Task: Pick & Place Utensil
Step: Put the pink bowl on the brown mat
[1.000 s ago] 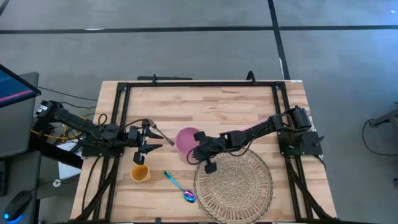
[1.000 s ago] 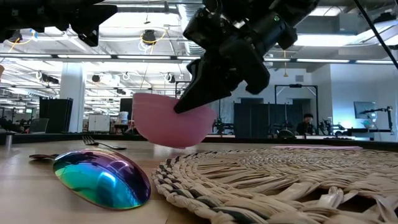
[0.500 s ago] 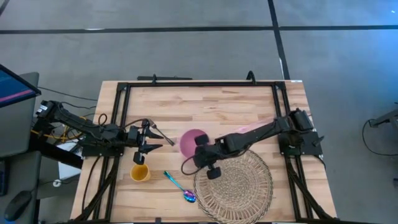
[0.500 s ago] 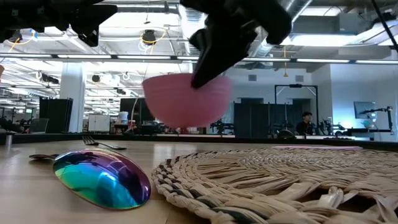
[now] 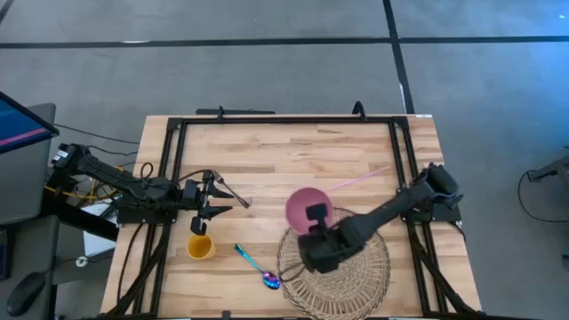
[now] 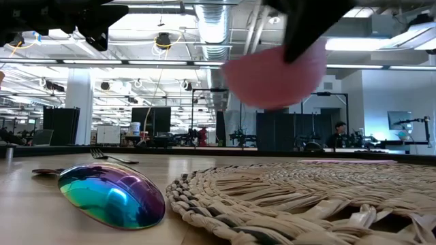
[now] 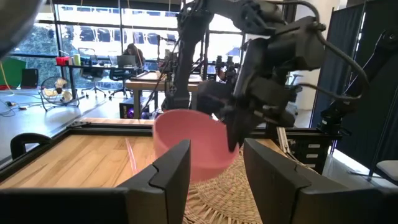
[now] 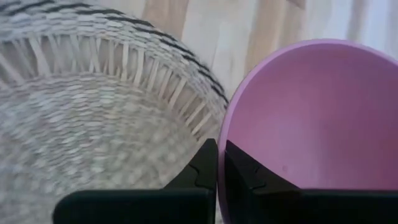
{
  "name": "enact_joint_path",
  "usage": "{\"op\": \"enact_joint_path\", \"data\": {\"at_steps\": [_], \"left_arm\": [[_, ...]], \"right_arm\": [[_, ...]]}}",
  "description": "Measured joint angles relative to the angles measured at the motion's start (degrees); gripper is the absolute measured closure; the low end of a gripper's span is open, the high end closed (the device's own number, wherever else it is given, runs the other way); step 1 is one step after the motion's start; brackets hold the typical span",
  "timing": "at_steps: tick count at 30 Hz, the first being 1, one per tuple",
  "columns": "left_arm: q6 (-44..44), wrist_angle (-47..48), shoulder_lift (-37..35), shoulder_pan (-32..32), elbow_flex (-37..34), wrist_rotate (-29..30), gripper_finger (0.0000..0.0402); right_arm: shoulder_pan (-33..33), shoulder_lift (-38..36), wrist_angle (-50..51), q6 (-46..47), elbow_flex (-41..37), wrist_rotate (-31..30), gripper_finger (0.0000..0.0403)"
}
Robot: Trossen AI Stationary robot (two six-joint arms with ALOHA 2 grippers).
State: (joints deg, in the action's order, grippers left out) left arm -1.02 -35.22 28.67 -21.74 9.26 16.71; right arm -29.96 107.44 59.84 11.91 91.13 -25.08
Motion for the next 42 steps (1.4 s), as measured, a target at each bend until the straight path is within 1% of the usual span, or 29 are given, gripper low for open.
{"op": "enact_joint_path", "data": {"at_steps": [2,6,9,13,16,18,22,28,33,39,42], "left_arm": [[0.0,0.0,0.0,0.0,0.0,0.0,0.0252],[0.0,-0.3,0.0,0.0,0.0,0.0,0.0252],[0.0,-0.4,0.0,0.0,0.0,0.0,0.0252],[0.0,-0.4,0.0,0.0,0.0,0.0,0.0252],[0.0,-0.5,0.0,0.0,0.0,0.0,0.0252],[0.0,-0.9,0.0,0.0,0.0,0.0,0.0252],[1.6,-1.2,0.0,0.0,0.0,0.0,0.0252],[4.3,-1.3,0.0,0.0,0.0,0.0,0.0252],[4.3,-1.3,0.0,0.0,0.0,0.0,0.0252],[4.3,-1.3,0.0,0.0,0.0,0.0,0.0252],[4.3,-1.3,0.0,0.0,0.0,0.0,0.0252]], "right_arm": [[-2.1,-1.2,2.9,5.5,0.0,-0.7,0.0401],[-7.0,-3.3,3.0,14.1,0.0,-0.5,0.0401],[-10.6,-3.4,1.4,19.4,0.0,0.1,0.0401],[-15.1,-2.2,-1.1,27.2,0.0,2.8,0.0402],[-17.8,-0.5,-6.0,29.8,-0.5,3.9,0.0402],[-19.2,0.6,-9.3,29.9,-0.5,4.3,0.0402],[-19.7,2.8,-11.6,26.0,-0.5,5.9,0.0402],[-17.6,6.6,-12.7,22.6,-0.6,11.1,0.0403],[-17.1,6.3,-13.6,21.9,-0.4,12.2,0.0403],[-14.6,8.7,-13.0,20.2,-0.4,17.1,0.0403],[-13.2,9.4,-12.7,18.0,-0.4,16.7,0.0403]]}}
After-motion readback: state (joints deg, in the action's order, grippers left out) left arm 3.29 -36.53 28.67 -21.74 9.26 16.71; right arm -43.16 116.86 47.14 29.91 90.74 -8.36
